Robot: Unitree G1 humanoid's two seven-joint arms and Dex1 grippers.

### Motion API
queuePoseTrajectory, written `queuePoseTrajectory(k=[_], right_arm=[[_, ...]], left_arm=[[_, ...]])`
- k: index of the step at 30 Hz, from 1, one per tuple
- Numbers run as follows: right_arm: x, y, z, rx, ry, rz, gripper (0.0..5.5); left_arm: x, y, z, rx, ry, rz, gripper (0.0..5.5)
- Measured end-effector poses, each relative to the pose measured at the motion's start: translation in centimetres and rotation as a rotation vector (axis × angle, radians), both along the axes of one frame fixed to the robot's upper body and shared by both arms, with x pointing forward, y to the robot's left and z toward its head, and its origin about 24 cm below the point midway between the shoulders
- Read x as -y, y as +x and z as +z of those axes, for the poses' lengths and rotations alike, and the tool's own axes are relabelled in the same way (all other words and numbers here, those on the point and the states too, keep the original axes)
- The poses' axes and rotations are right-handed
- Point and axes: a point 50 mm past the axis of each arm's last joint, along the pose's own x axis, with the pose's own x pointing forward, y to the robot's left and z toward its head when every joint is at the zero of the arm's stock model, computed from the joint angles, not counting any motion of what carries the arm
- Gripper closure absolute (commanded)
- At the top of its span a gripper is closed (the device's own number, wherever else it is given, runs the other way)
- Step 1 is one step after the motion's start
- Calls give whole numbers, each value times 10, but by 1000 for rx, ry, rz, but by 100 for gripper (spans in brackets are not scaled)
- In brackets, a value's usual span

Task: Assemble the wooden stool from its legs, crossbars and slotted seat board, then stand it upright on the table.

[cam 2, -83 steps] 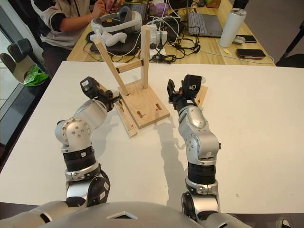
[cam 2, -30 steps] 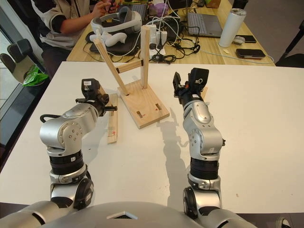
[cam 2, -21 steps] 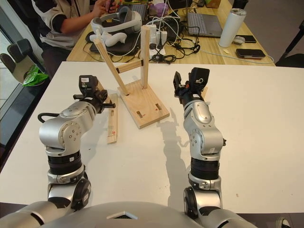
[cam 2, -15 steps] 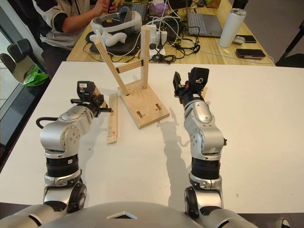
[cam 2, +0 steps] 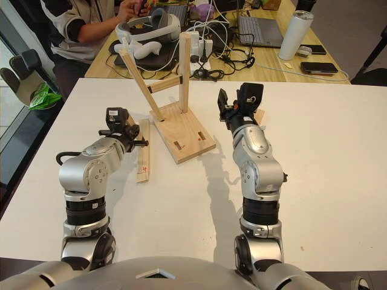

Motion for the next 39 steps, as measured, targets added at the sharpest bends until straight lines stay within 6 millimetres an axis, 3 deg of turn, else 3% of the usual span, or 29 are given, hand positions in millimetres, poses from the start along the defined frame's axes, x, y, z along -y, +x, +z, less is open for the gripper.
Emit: queuePoseTrajectory(k=[10,21,29,39], right_arm=[[-2,0,-1,0,2,1,300],[-3,1,-1,0,12,-8,300],[-7,0,-1,5,32,-18,300],[-6,0,0,19,47,-48,300]], left_arm=[[3,0,-3,-7,1,-10,509],[12,-1,-3,-18,-47,153,509],[23,-1,-3,-27,-3,54,509],[11,25,-1,-47,42,6,509]])
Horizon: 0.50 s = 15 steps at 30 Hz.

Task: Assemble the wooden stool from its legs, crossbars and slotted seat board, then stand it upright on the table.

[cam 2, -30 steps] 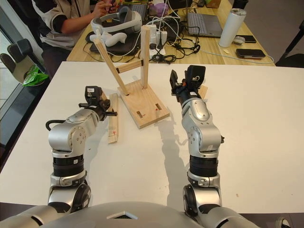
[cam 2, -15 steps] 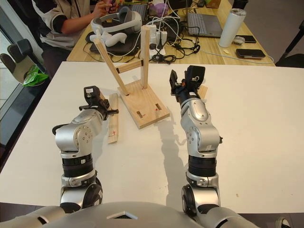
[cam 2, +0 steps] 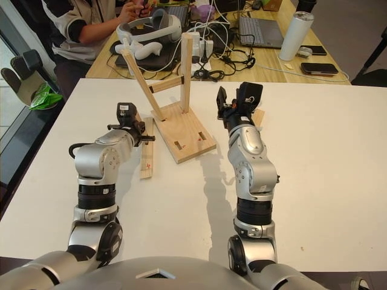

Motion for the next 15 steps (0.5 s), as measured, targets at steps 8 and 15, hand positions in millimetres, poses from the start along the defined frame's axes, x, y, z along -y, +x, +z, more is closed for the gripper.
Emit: queuePoseTrajectory(k=[8,15], right_arm=[[4,-1,1,6,2,-14,300],[5,-2,1,5,1,-17,300]], left_arm=[[-20,-21,-4,-23,35,48,509],[-60,-35,-5,0,75,151,509]])
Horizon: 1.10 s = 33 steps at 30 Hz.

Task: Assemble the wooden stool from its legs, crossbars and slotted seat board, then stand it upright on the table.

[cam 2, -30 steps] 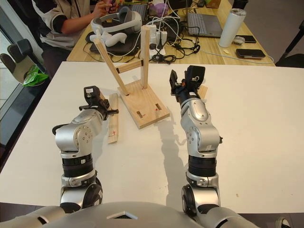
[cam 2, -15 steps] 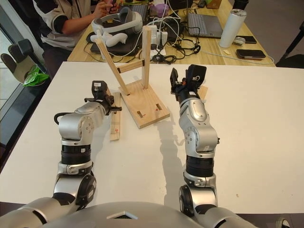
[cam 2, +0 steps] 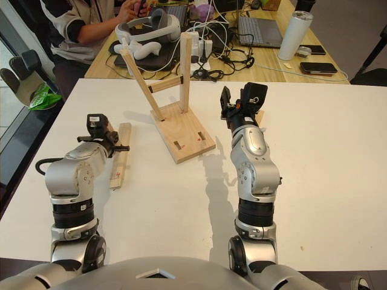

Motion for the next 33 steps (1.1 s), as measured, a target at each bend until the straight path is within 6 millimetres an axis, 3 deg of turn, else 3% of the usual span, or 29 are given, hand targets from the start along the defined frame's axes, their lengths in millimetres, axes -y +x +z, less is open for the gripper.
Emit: queuePoseTrajectory(k=[10,17,21,24,30,33], right_arm=[[2,0,0,-2,-10,-1,300],[0,0,0,-2,-13,9,300],[0,0,0,-4,-14,10,300],[1,0,0,-5,-16,7,300],[1,0,0,-12,-19,8,300],[1,0,0,-11,-19,10,300]], left_arm=[[-23,-15,-17,93,-7,-7,509],[-44,1,-19,-6,-7,-144,509],[-46,4,-18,-13,-15,-152,509],[-35,6,-15,53,-42,-143,509],[10,6,-8,105,-177,-313,509],[11,1,-11,92,-152,-339,509]])
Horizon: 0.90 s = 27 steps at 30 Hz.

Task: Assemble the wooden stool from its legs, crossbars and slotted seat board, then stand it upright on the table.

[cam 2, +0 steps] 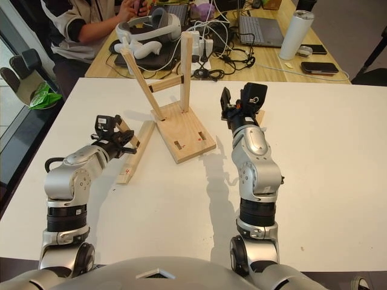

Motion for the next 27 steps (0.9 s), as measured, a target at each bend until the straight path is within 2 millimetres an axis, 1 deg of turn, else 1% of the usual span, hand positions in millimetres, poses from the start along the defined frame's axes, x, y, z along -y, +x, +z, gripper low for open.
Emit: queuePoseTrajectory(k=[5,6,11,15,18,19,20,22,25,26,27], right_arm=[[0,0,0,0,-1,0,300],[0,0,0,0,-1,0,300],[0,0,0,1,-2,1,300],[0,0,0,2,-3,3,300],[0,1,1,2,-4,3,300],[0,1,1,2,-4,3,300],[0,1,1,2,-4,3,300],[0,1,1,3,-4,4,300],[0,1,1,3,-3,5,300],[-1,1,1,4,-3,6,300],[-1,1,1,4,-3,7,300]], left_arm=[[-2,0,1,33,121,-36,509],[0,0,2,42,144,-50,480],[2,0,5,65,152,-87,404],[2,0,5,64,153,-88,404],[-1,5,15,90,160,-75,404],[-5,10,23,119,161,-47,404],[-11,16,38,175,161,-7,404],[-17,30,78,324,128,57,404],[-13,41,130,525,49,96,404],[-10,43,141,571,29,100,404],[-8,45,147,596,16,97,404]])
